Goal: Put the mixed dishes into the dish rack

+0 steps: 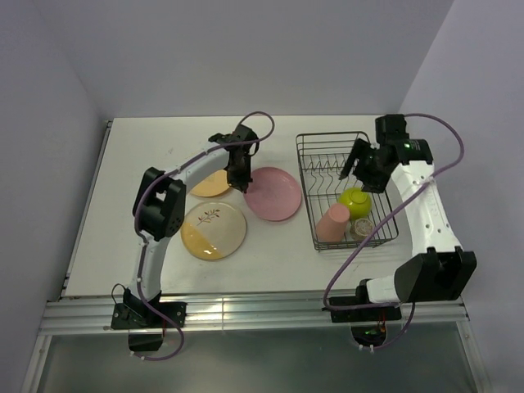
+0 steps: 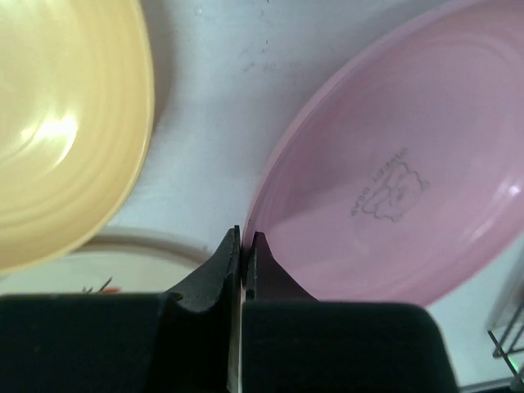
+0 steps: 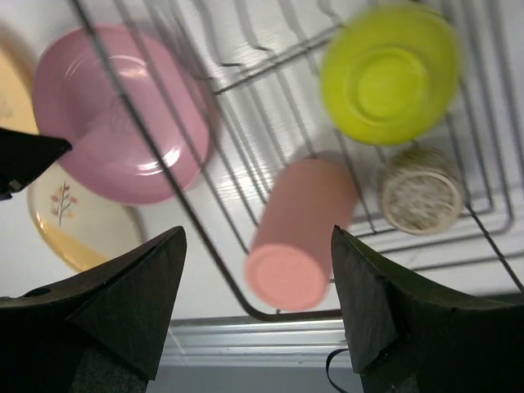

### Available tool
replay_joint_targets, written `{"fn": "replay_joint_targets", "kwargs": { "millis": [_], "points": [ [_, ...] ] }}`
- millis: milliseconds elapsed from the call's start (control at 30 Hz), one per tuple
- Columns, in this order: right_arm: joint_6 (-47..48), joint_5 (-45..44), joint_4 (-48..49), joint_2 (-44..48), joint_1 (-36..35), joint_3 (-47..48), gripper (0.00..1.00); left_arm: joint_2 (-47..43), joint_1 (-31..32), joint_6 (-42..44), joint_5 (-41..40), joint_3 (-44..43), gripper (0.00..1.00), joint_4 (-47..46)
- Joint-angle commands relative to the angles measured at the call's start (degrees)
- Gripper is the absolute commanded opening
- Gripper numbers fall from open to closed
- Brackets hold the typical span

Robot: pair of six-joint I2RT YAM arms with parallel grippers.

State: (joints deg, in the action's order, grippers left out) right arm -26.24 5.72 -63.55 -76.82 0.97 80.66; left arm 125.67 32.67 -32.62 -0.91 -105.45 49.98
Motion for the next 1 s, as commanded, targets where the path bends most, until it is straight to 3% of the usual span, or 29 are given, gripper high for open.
{"fn": "replay_joint_targets", "kwargs": {
  "millis": [0,100,333,500,667,967],
  "points": [
    [1.72,2.47,0.71,-4.74,-6.05,6.07,0.79,-7.79,-0.67,0.19,-4.54,2.08,0.00,0.65],
    [1.63,3.07,1.06,-8.43,-10.28,10.38,0.79,-12.36,-1.11,-0.25,-4.98,2.44,0.00,1.52],
    [2.51,10.36,3.17,-14.15,-12.31,15.40,0.79,-21.68,-2.08,1.51,-6.48,0.24,0.00,4.60],
    [4.53,13.96,5.18,-17.49,-13.72,17.16,0.79,-28.19,-3.22,2.30,-0.33,1.12,0.00,4.43],
    [4.27,24.25,9.58,-20.03,-14.24,18.03,0.79,-32.67,-3.22,2.48,1.52,3.67,0.00,3.03],
    [2.25,35.57,16.86,-22.68,-17.41,19.71,0.78,-34.44,-3.84,1.77,8.28,4.81,0.00,0.91]
  ]
}}
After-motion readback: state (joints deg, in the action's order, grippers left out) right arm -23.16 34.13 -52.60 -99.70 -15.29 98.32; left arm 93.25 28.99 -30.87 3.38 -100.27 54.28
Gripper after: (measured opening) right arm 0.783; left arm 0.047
